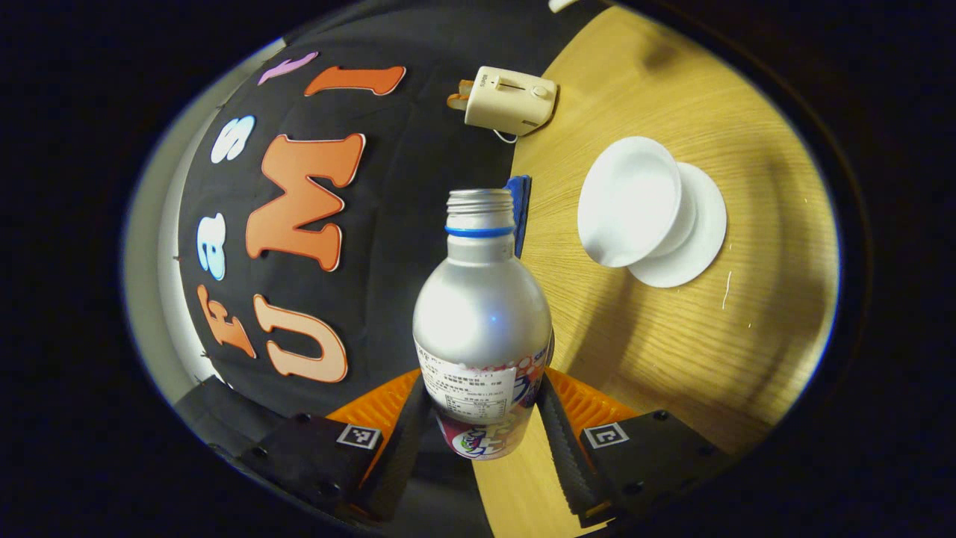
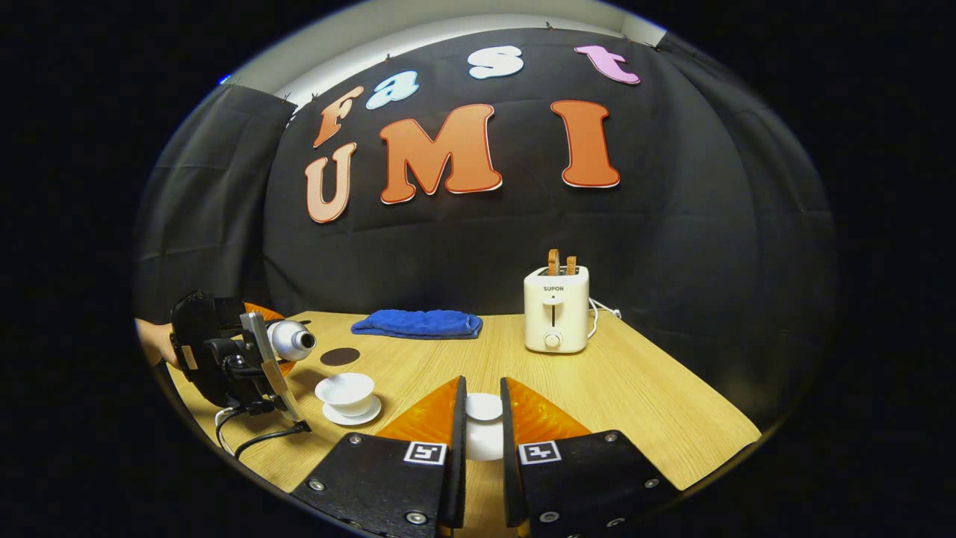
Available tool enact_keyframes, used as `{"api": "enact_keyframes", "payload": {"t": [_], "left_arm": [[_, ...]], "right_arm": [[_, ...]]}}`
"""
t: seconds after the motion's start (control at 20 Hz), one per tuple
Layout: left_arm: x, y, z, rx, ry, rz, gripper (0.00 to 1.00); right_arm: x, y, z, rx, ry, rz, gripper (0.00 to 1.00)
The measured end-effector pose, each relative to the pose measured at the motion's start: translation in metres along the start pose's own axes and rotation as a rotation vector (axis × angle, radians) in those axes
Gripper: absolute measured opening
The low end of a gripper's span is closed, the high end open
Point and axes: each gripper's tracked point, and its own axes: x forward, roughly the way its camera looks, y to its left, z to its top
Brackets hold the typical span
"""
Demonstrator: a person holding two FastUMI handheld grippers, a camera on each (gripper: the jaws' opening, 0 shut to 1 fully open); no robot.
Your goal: Open the teacup lid with one hand, grasp the water bottle and pour water into the teacup with the other hand; after pouring, place the water bottle on the coaster and then close the teacup lid.
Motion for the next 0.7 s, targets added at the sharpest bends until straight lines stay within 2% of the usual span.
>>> {"api": "enact_keyframes", "payload": {"t": [0.1,0.2,0.25,0.4,0.45,0.5,0.6,0.7], "left_arm": [[-0.001,0.002,-0.004,0.057,0.004,0.003,0.87],[0.002,0.005,-0.001,0.111,-0.001,0.003,0.83],[0.0,0.006,-0.003,0.135,-0.007,0.002,0.87],[0.002,0.01,0.002,0.216,-0.029,-0.007,0.8],[0.002,0.012,0.005,0.242,-0.037,-0.004,0.84],[0.005,0.013,0.007,0.266,-0.043,-0.005,0.8],[0.008,0.017,0.012,0.309,-0.052,0.0,0.84],[0.01,0.019,0.015,0.342,-0.061,0.001,0.8]], "right_arm": [[-0.001,-0.001,-0.001,-0.003,0.003,0.001,0.21],[-0.001,0.0,-0.001,-0.006,0.004,0.004,0.21],[0.0,0.001,-0.001,-0.006,0.007,0.006,0.21],[-0.002,0.001,-0.002,-0.015,0.011,0.01,0.21],[-0.002,0.001,-0.001,-0.018,0.01,0.009,0.21],[-0.002,0.002,-0.001,-0.02,0.013,0.012,0.21],[-0.002,0.001,-0.001,-0.024,0.012,0.011,0.21],[-0.002,-0.002,0.0,-0.028,0.012,0.009,0.21]]}}
